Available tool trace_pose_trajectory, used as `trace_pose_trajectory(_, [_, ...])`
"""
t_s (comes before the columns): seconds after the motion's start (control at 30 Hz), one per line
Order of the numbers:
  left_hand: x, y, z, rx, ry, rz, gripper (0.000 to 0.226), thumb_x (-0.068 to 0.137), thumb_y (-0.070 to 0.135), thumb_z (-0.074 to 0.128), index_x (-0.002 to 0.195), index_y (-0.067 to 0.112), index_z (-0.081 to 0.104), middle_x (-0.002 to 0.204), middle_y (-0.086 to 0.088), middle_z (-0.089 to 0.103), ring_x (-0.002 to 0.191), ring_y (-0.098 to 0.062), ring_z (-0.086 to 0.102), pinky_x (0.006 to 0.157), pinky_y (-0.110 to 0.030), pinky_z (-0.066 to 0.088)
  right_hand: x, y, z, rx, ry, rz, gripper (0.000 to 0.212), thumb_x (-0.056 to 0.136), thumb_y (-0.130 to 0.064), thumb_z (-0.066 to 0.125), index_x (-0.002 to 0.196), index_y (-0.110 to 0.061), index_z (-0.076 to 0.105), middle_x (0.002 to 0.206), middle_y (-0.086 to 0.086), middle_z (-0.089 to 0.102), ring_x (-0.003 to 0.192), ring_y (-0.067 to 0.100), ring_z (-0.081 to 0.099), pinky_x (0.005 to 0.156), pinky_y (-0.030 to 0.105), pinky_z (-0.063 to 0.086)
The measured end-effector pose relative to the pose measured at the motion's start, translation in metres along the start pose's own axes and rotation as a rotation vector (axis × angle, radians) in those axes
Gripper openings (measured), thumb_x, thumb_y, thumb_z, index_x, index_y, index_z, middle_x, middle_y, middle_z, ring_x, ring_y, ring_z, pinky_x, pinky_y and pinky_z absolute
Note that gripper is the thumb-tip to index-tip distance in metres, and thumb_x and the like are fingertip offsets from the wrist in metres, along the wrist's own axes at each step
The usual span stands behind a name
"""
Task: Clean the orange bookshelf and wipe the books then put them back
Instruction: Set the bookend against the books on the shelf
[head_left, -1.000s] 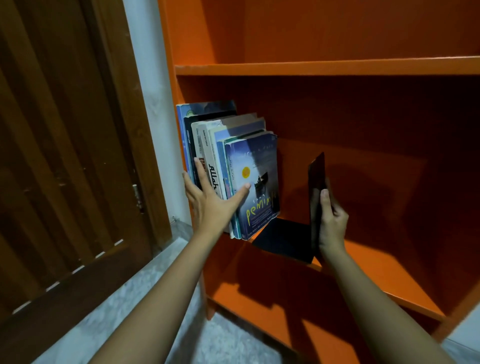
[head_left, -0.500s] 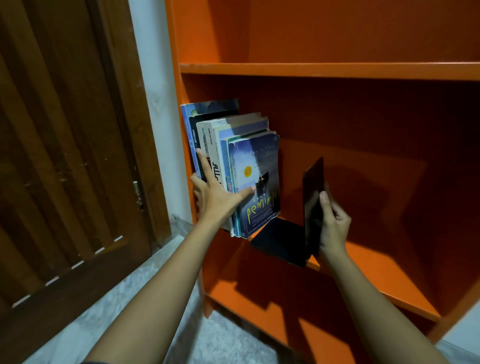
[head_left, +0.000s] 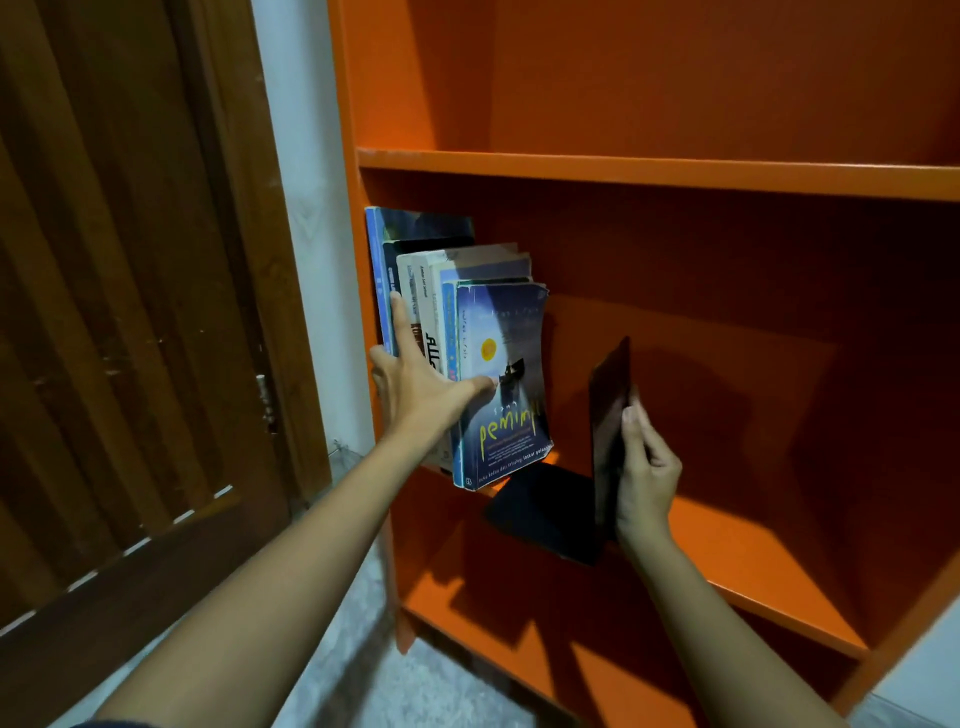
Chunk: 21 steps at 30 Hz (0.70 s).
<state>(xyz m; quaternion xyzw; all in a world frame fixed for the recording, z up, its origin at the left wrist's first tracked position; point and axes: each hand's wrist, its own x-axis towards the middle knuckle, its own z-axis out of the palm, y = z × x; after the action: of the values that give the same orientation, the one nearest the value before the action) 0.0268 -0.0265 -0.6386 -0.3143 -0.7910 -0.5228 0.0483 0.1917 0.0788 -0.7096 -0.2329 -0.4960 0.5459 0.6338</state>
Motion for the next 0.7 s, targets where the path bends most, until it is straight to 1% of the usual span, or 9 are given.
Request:
trace_pose_trajectory(0.1, [-0.001, -0.002, -0.006, 0.025, -0.007, 0.013, 0.134, 0.053, 0.049, 0.086, 0.146, 0.039, -0.011, 0.123, -0.012, 0.030, 0.110, -0.030, 0.040, 0.081, -0.028, 0.033, 0.003, 0.014, 0.027, -0.014, 0.054, 0.012, 0.025, 0.093, -0.015, 0.056, 0.104, 0.004, 0.067, 0.093, -0.004, 0.067, 0.075, -0.011, 0.055, 0.077, 0.016, 0.046])
trace_pose_trajectory(0.17, [0.000, -0.006, -0.010, 0.066, 0.016, 0.056, 0.130, 0.054, 0.051, 0.084, 0.146, 0.041, -0.007, 0.123, -0.010, 0.030, 0.110, -0.029, 0.042, 0.079, -0.029, 0.036, 0.007, 0.022, 0.044, -0.049, 0.058, 0.024, 0.027, 0.092, -0.018, 0.058, 0.082, 0.005, 0.068, 0.064, -0.013, 0.058, 0.062, -0.008, 0.045, 0.061, 0.020, 0.039])
trace_pose_trajectory(0.2, [0.002, -0.009, -0.012, 0.082, 0.034, 0.088, 0.128, 0.055, 0.051, 0.084, 0.146, 0.041, -0.005, 0.121, -0.010, 0.031, 0.110, -0.028, 0.042, 0.079, -0.029, 0.038, 0.008, 0.025, 0.051, -0.044, 0.062, 0.024, 0.022, 0.092, -0.016, 0.057, 0.082, 0.001, 0.068, 0.064, -0.013, 0.059, 0.062, -0.009, 0.047, 0.060, 0.020, 0.041])
trace_pose_trajectory(0.27, [0.007, -0.014, -0.014, 0.110, 0.049, 0.143, 0.123, 0.058, 0.053, 0.081, 0.147, 0.039, -0.003, 0.120, -0.010, 0.031, 0.110, -0.028, 0.041, 0.079, -0.030, 0.041, 0.009, 0.027, 0.065, 0.006, 0.062, 0.032, 0.021, 0.092, -0.011, 0.056, 0.107, -0.001, 0.066, 0.095, 0.000, 0.070, 0.090, -0.002, 0.059, 0.080, 0.020, 0.049])
trace_pose_trajectory(0.3, [0.010, -0.016, -0.014, 0.123, 0.042, 0.153, 0.121, 0.061, 0.053, 0.079, 0.148, 0.037, -0.003, 0.122, -0.011, 0.031, 0.111, -0.029, 0.041, 0.080, -0.031, 0.041, 0.009, 0.027, 0.071, 0.014, 0.061, 0.029, 0.027, 0.092, -0.010, 0.056, 0.116, 0.000, 0.062, 0.113, 0.006, 0.066, 0.105, 0.006, 0.057, 0.092, 0.024, 0.046])
trace_pose_trajectory(0.37, [0.012, -0.019, -0.012, 0.144, 0.036, 0.169, 0.119, 0.064, 0.055, 0.076, 0.148, 0.036, -0.007, 0.126, -0.013, 0.028, 0.112, -0.031, 0.041, 0.086, -0.035, 0.045, 0.015, 0.032, 0.076, 0.012, 0.080, 0.033, 0.031, 0.092, -0.013, 0.057, 0.120, -0.002, 0.060, 0.123, 0.011, 0.061, 0.113, 0.014, 0.054, 0.102, 0.034, 0.042])
trace_pose_trajectory(0.47, [0.010, -0.023, -0.005, 0.192, 0.075, 0.183, 0.114, 0.066, 0.061, 0.069, 0.147, 0.037, -0.008, 0.129, -0.016, 0.026, 0.115, -0.034, 0.038, 0.095, -0.047, 0.042, 0.022, 0.039, 0.073, 0.036, 0.091, 0.071, 0.028, 0.089, -0.021, 0.062, 0.116, -0.014, 0.064, 0.117, 0.008, 0.065, 0.110, 0.018, 0.056, 0.102, 0.041, 0.042])
trace_pose_trajectory(0.6, [0.008, -0.026, 0.006, 0.165, 0.125, 0.159, 0.112, 0.064, 0.065, 0.063, 0.149, 0.034, -0.005, 0.137, -0.016, 0.019, 0.123, -0.033, 0.032, 0.101, -0.048, 0.032, 0.027, 0.041, 0.070, 0.043, 0.071, 0.101, 0.022, 0.089, -0.022, 0.061, 0.089, -0.040, 0.073, 0.093, -0.021, 0.070, 0.108, 0.018, 0.059, 0.094, 0.034, 0.046])
trace_pose_trajectory(0.7, [0.005, -0.028, 0.014, 0.124, 0.174, 0.161, 0.112, 0.066, 0.062, 0.066, 0.149, 0.032, -0.002, 0.145, -0.016, 0.009, 0.132, -0.031, 0.021, 0.106, -0.048, 0.026, 0.030, 0.043, 0.069, 0.084, 0.073, 0.122, 0.018, 0.089, -0.020, 0.061, 0.102, -0.023, 0.073, 0.081, -0.023, 0.070, 0.094, 0.008, 0.062, 0.084, 0.025, 0.049])
